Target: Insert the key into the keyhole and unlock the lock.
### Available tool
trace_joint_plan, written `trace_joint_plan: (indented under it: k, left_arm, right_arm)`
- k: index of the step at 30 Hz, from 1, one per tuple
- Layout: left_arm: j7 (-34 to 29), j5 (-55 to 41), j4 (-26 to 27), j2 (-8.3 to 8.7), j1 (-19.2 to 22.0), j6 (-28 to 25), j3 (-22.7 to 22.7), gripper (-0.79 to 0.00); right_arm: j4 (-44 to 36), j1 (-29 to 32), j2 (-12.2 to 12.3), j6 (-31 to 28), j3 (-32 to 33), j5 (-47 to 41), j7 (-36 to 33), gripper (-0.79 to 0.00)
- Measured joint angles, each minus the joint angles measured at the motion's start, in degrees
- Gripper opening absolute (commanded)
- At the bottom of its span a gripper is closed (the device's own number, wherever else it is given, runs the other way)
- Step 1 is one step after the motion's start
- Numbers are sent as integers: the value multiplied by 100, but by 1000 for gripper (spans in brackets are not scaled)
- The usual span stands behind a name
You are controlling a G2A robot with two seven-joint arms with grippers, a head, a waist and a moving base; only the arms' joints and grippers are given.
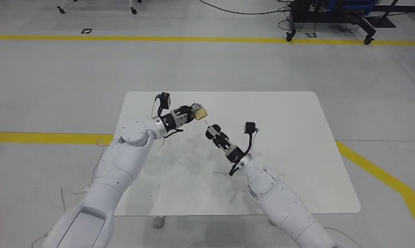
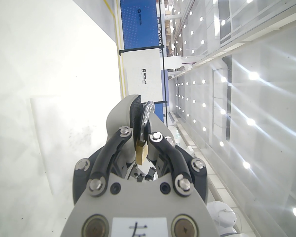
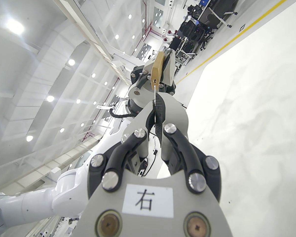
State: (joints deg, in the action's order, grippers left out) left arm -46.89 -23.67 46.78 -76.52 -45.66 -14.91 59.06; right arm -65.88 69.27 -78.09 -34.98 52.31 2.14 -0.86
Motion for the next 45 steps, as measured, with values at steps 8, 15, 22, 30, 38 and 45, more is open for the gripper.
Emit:
trace_joint_plan:
  k: [8,15,22,30,38,45]
  left_arm:
    - [116,69,266,32,-166,-31,108,-785]
    - [118,179,380,43,-218,41,127,-785]
    - [95,224,422,36,-232,53,125,-785]
    - [224,350,489,39,-275,26,146,-785]
    - [269,469,582,26,-320,108,101,-785]
    - [228,458,603,25,-338,129,125,-785]
  right_arm:
    - [50,-7,-104,-144,-66,209,384,-785]
    - [128,-41,-171,-110,-65,232,461,-785]
    - [242,-114,-242,-13,-45,233,573,-785]
    - [335,-133,-330,-20,-97,595,884,-785]
    - [425,-185,-434,204,-188,1159,1339,-785]
    - [536,-217,-501,131,-179,963,1200,0]
